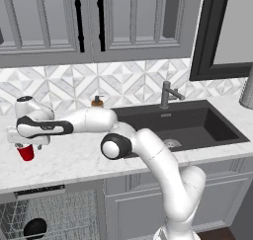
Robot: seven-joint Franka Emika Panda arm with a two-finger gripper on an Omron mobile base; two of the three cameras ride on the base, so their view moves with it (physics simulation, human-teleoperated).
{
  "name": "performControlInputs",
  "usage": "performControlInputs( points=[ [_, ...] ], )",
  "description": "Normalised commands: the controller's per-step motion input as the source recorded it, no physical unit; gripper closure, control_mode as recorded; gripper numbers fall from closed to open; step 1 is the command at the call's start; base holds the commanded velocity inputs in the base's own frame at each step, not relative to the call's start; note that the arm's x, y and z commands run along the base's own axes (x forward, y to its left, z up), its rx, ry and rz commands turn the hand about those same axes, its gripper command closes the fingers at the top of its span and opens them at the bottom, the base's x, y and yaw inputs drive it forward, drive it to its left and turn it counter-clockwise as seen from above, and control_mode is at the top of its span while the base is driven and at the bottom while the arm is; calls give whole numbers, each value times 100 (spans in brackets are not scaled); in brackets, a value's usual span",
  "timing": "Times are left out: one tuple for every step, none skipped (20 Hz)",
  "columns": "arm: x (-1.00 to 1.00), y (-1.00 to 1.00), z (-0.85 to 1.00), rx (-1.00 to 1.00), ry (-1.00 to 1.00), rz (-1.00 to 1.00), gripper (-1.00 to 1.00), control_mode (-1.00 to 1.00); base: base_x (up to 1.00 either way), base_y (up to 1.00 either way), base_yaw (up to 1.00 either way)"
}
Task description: Pick up the cup and bowl from the counter, place them in the dishwasher, and close the dishwasher door.
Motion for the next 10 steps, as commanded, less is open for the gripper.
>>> performControlInputs(
  points=[
    [0,0,-59,0,0,0,-100,-100,0,0,0],
    [0,0,-43,0,0,0,-100,-100,0,0,0],
    [0,0,-40,0,0,0,-100,-100,0,0,0],
    [0,0,-32,0,0,0,-100,-100,0,0,0],
    [0,0,-21,0,0,0,-100,-100,0,0,0],
    [0,0,-1,0,2,0,-100,-100,0,0,0],
    [0,0,-6,0,2,0,-100,-100,0,0,0],
    [0,0,-4,0,4,0,100,-100,0,0,0],
    [0,0,0,0,5,0,100,-100,0,0,0],
    [0,0,0,0,0,0,100,-100,0,0,0]
  ],
)
